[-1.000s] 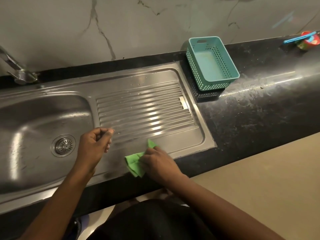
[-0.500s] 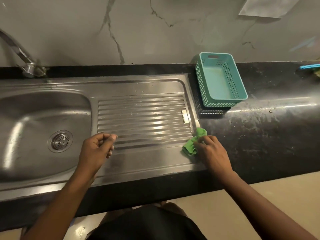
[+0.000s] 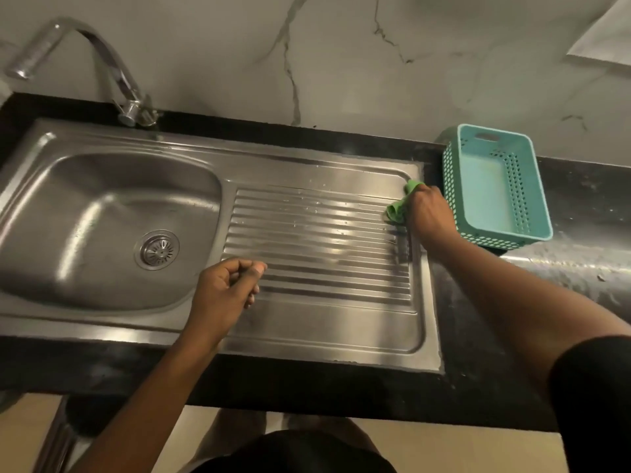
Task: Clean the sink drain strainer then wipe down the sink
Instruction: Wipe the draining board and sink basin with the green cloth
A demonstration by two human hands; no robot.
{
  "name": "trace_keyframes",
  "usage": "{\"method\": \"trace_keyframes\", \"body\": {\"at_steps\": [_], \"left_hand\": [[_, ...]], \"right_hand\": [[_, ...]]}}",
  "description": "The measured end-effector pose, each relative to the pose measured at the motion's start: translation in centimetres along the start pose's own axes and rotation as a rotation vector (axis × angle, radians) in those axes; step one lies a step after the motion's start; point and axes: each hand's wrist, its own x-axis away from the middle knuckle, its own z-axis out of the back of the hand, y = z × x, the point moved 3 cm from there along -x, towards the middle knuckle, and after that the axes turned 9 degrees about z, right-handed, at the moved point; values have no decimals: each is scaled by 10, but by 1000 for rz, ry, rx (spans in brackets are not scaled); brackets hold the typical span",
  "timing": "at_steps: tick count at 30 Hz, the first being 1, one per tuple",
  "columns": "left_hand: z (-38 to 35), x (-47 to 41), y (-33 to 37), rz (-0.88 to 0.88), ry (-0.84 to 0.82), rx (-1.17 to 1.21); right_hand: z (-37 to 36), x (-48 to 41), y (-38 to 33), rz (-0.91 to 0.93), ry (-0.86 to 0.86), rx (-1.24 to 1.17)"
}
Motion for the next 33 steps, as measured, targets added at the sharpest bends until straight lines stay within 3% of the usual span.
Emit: {"method": "trace_keyframes", "body": {"at_steps": [5,9,16,26,33], "left_hand": [[-11,1,4,-12,-31,-10],[-22,-3,6,0,-71,-35],[-51,-12,18,13,-170,-74],[-58,-11,29,1,-176,-22],[-40,-4,12,40,-87,1]], "right_hand": [[3,26,-11,-49,-38,-23],[5,114,-34,-138,-48,-152],[-6,225,-66,-113,-85,-216],[-19,68,-24,-96,5,-131],[-24,-34,1,-273,115,-194]]}}
